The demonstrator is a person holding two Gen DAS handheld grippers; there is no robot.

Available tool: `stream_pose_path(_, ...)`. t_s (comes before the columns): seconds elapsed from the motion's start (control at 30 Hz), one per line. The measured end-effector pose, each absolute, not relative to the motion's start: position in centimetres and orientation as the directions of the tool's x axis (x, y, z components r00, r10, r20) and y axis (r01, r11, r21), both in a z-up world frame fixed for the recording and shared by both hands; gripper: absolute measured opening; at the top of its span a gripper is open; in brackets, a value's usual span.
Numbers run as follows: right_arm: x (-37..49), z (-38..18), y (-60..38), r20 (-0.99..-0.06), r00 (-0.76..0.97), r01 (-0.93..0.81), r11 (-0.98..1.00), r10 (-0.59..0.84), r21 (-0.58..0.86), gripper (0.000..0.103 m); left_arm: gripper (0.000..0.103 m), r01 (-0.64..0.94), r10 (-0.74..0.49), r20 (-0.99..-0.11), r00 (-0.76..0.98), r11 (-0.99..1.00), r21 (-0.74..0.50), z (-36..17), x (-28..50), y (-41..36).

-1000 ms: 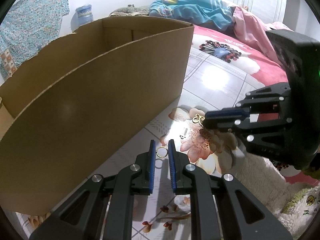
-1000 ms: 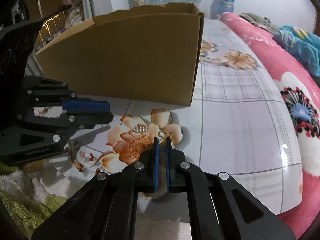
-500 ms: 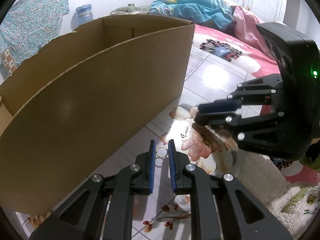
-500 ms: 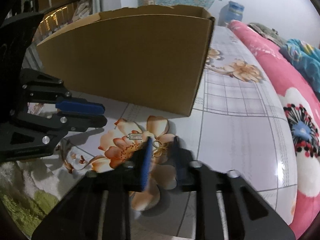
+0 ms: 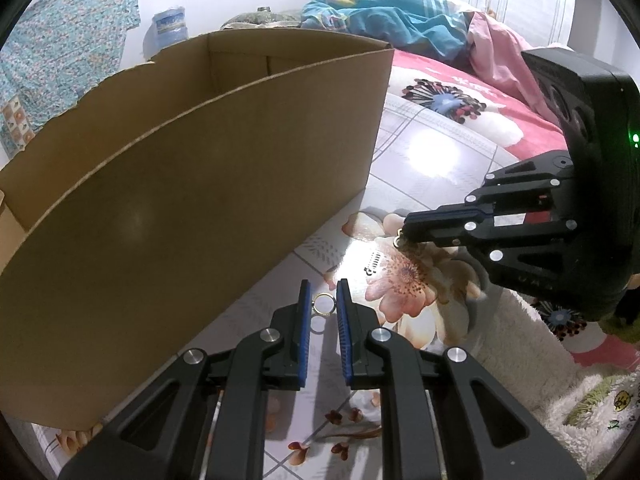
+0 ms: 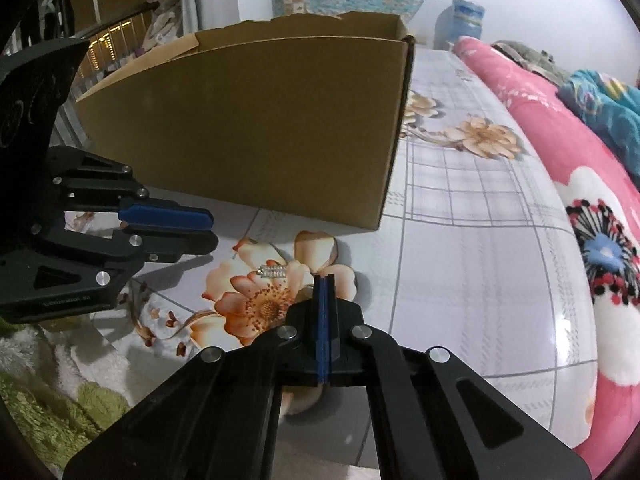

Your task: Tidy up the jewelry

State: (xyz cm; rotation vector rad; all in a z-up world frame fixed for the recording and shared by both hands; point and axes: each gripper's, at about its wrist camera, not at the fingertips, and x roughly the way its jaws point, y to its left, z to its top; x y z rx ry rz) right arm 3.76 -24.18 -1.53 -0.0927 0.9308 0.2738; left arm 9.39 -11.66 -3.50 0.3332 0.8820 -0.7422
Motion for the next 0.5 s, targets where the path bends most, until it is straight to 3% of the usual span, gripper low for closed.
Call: stream_pose_path(0.5, 4.1, -1.8, -24.0, -0.815, 0.557, -0.248, 0.968, 0.160, 0.020, 0.002, 0.012, 0.706, -0.453, -0.786, 0.421, 0.708, -0.031, -3.1, 8.9, -11.3)
